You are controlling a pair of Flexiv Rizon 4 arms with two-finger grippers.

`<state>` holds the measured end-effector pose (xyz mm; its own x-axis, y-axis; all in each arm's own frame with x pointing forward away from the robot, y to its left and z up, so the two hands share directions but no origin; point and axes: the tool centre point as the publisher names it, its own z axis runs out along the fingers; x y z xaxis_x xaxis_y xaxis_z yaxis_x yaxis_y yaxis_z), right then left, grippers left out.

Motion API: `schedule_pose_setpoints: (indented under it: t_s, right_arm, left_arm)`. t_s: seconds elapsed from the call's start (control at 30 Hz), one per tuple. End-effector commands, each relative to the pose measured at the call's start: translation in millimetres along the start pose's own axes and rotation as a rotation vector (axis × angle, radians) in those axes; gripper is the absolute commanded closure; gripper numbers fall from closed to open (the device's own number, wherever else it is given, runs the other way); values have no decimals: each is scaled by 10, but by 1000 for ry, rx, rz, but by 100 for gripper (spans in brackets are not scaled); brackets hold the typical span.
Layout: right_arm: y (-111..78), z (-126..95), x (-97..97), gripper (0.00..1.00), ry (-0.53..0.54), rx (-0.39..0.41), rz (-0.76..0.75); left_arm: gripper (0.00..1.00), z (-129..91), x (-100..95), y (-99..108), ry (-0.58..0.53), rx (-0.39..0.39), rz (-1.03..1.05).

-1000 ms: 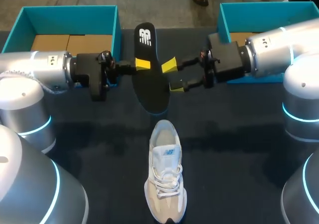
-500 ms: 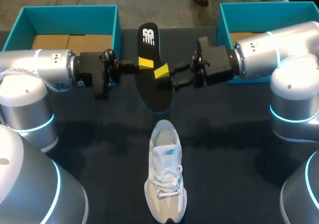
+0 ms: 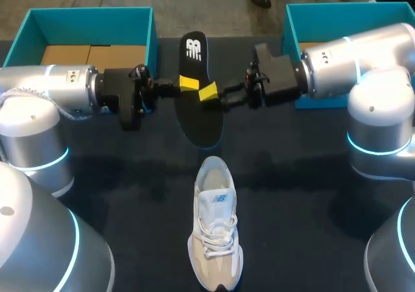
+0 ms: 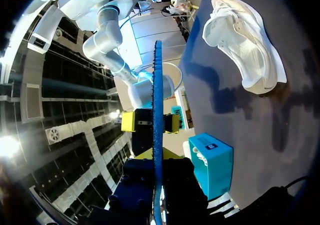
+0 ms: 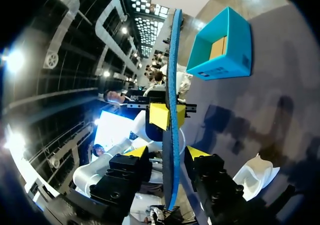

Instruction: Take the shoe out of the shoebox, open the shoe tongue, remove and reinsert the insole, then place the shoe into the shoebox

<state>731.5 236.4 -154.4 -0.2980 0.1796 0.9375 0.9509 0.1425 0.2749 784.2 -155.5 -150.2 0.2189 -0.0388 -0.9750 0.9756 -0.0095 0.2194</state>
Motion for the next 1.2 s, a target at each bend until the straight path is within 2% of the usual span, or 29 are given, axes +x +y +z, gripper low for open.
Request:
schedule_pose_setpoints:
  t_s: [0.03,0.4,0.87,1.03,1.2]
  right_arm:
    - [27,53,-15,57,-2,3,-2]
    - [20,93,-55,68,8,1,-1]
    - [11,77,-81,70,12,1,-3]
    - [4,74,-93,84,13,0,2]
    - [0,69,-99,83,12,-1,3]
  left_arm:
    - [100,6,8,-1,0,-2,1]
    - [100,13,-3,7,-1,-7,4]
    - [100,27,6,2,4,-11,6]
    - [100,25,12,3,8,-12,7]
    - [100,24,19,3,11,-11,8]
